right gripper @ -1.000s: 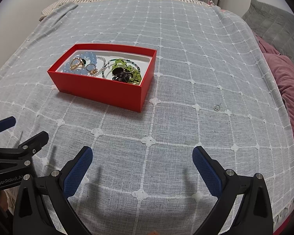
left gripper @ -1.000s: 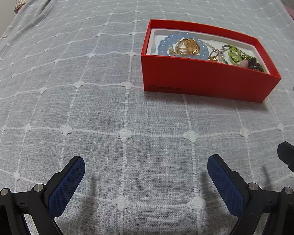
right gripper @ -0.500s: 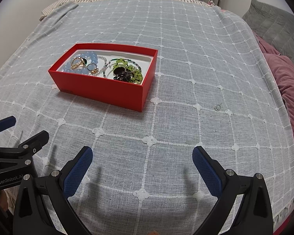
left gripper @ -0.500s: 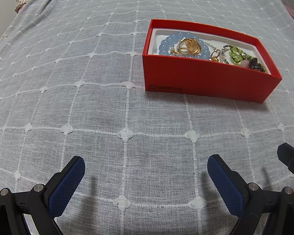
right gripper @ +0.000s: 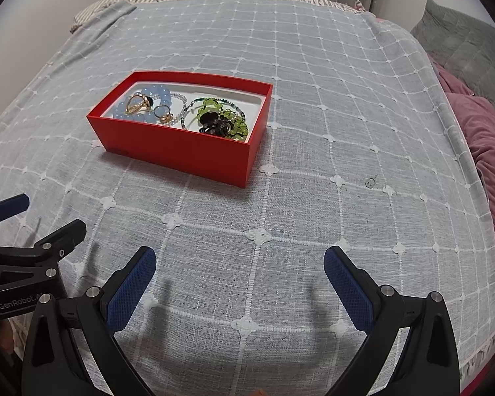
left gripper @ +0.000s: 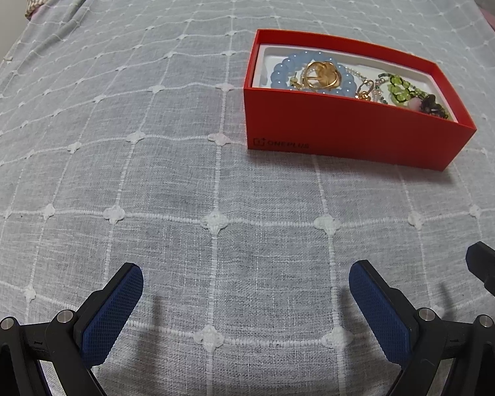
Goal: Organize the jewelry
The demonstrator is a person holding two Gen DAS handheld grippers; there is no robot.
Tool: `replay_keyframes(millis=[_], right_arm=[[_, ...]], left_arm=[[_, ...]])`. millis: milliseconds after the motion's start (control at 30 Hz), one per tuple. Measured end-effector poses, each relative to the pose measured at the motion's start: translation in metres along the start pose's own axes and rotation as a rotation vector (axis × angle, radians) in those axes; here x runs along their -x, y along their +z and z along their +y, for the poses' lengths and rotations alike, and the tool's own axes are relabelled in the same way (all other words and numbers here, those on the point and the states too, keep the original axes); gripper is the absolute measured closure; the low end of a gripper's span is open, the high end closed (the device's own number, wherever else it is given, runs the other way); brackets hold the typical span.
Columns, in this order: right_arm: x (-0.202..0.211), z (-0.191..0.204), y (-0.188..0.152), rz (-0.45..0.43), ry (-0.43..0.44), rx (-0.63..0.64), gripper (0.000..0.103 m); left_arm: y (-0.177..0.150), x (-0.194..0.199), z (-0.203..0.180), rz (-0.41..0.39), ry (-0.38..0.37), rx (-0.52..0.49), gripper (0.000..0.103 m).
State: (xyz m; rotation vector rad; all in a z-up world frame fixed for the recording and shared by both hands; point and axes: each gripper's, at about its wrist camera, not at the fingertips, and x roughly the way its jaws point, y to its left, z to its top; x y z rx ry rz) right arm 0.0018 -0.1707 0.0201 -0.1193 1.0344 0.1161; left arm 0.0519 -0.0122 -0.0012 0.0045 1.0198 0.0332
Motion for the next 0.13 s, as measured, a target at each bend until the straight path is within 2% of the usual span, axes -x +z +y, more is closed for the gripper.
replay_keyframes(millis=[133], right_arm=[[0.0009, 0.0016, -0.0011, 0.004, 0.01, -0.008, 0.0]], left_arm=[[-0.0031, 0.0028, 0.003, -0.002, -0.002, 0.002, 0.001]])
